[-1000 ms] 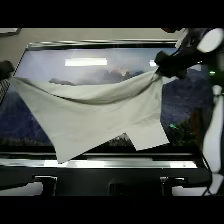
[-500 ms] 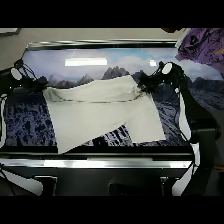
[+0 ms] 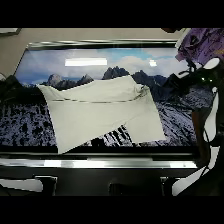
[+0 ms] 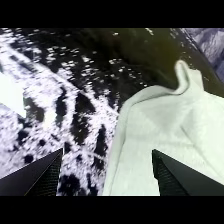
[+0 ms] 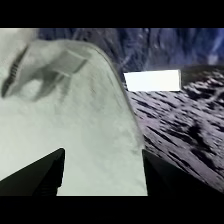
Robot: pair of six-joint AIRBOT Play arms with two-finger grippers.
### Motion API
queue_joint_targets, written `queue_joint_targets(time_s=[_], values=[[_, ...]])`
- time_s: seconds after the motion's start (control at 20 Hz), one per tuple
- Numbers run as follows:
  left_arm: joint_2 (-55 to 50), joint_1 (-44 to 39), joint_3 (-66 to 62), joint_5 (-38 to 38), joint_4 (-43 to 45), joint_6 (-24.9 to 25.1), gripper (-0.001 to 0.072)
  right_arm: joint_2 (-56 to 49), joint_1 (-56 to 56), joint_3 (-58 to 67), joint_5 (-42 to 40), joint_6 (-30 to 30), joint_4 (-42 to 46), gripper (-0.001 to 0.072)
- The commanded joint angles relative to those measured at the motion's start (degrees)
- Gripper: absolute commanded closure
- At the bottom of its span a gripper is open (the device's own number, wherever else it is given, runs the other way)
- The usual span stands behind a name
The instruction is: Fold the clothes and pants, and hang the long-sleeved shirts on hangers.
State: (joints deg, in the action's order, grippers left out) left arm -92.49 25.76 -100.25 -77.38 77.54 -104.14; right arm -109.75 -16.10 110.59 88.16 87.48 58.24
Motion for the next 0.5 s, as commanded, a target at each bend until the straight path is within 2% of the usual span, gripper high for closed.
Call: queue_joint_targets(time_s=[0.0, 0.2, 0.45], values=[[3.96, 7.02, -0.09, -6.32, -5.62, 0.83, 0.0063, -1.25, -3.76, -3.89, 4.22, -7.48, -2.36, 0.0154], [4.63, 8.92, -0.09, -10.27, -5.57, 0.85, 0.0063, -6.73, -2.99, -6.03, 3.45, -9.94, -7.65, 0.0155], [4.63, 8.68, -0.09, -10.21, -5.31, 0.85, 0.0063, -10.93, -2.86, -6.03, 2.56, -11.91, -11.93, 0.0159]])
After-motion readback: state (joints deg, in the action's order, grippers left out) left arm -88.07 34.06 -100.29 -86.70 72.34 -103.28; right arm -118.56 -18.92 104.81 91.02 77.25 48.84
